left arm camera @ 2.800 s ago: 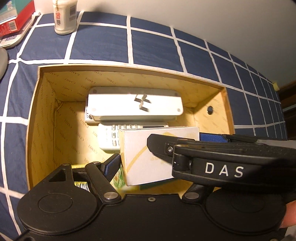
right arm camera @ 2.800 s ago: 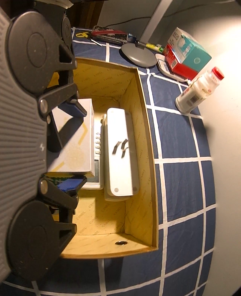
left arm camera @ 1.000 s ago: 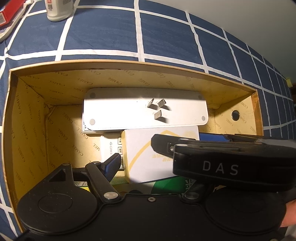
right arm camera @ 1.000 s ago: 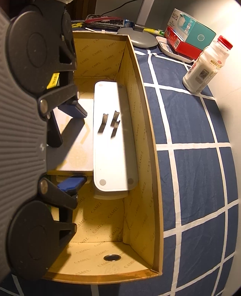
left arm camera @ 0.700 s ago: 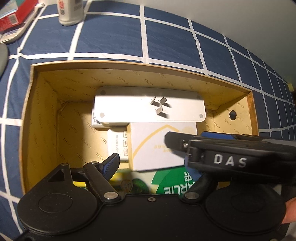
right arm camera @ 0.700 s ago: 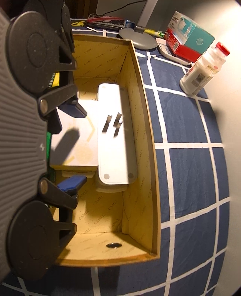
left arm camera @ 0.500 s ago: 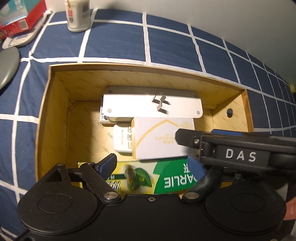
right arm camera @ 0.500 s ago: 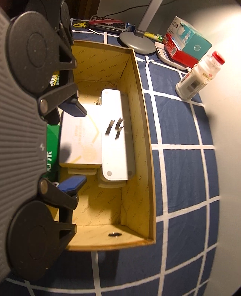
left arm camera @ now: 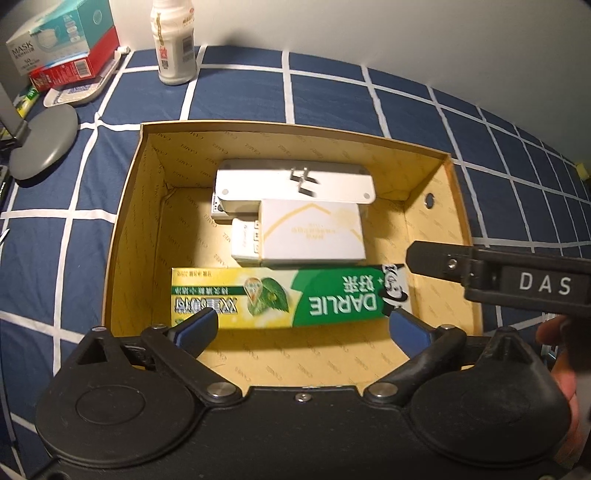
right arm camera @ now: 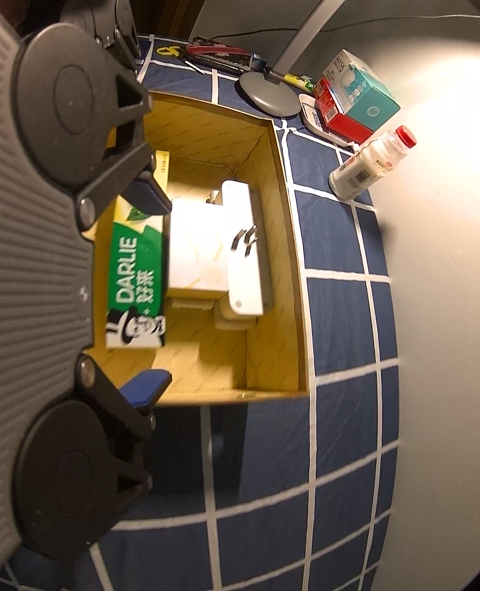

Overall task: Organize objects
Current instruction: 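Open the right gripper to release the white-and-yellow box, then move the right tool toward the white remote with an LCD screen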

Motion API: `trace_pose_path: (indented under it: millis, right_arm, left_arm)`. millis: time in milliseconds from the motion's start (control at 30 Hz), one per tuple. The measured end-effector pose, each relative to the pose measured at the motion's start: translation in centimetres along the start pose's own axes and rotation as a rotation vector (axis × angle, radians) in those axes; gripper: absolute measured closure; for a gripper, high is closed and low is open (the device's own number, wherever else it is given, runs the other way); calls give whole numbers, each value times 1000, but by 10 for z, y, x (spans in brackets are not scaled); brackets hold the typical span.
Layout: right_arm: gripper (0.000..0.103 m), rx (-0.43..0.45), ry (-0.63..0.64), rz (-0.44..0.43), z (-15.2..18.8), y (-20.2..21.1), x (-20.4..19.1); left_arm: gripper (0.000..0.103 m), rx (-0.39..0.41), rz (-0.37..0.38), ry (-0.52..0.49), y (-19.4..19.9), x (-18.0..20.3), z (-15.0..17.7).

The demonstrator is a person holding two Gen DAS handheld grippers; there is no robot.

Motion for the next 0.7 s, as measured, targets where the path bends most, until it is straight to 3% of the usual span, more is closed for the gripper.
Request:
trace_pose_path:
  millis: [133,233,700]
  right_arm:
    - [8,11,7,3,10,18,9]
    - [0,18,16,5,18,32,20]
    - [0,-26,96,-25,42,81,106]
  left_arm:
    - [2,11,-15,-4,9,15,12]
    - [0,19,-34,-9,14,28,22]
    - [0,30,-125,98,23,115,66]
Point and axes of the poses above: each gripper's, at about its wrist camera, not at the fingertips, and y roughly against the way its jaws point, x to its right, z to its underside, the point moved 2 cm from there along -y, roughly the way its jaws point, and after that the axes turned 6 degrees about -z, right-handed, at the moved point
